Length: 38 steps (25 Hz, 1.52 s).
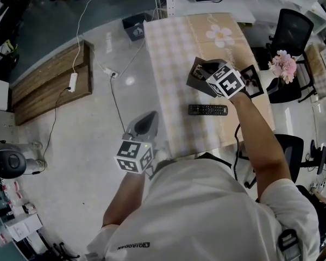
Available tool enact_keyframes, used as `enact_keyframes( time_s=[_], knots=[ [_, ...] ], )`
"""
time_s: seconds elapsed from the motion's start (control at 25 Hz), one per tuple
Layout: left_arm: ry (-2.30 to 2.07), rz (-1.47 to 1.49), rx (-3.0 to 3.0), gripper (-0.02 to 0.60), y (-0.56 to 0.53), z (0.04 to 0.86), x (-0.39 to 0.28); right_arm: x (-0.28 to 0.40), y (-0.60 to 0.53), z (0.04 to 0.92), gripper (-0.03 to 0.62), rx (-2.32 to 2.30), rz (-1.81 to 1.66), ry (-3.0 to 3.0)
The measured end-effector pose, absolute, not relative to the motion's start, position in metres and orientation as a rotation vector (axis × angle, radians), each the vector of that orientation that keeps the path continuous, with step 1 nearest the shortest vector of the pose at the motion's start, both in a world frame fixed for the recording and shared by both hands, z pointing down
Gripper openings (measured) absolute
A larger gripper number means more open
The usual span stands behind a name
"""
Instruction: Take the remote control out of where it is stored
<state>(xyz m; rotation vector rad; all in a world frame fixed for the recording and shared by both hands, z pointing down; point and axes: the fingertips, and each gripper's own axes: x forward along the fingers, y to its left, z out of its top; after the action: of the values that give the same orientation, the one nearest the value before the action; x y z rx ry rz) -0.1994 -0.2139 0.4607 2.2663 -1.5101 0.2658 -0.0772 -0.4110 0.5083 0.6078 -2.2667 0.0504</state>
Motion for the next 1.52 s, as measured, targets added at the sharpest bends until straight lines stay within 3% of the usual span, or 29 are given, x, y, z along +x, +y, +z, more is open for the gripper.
enact_keyframes(
  time_s=[0.84, 1.52],
  knots=[
    [-1.449, 0.264, 2.343, 0.005, -0.178, 0.452, -0.169, -0.041, -0.35, 0.405, 0.054, 0.789, -0.002, -2.432],
    [-1.337, 0.325, 2.393, 0.005, -0.172, 0.462, -0.127, -0.005, -0.258, 0.461, 0.052, 0.789, 0.432, -2.518]
  ],
)
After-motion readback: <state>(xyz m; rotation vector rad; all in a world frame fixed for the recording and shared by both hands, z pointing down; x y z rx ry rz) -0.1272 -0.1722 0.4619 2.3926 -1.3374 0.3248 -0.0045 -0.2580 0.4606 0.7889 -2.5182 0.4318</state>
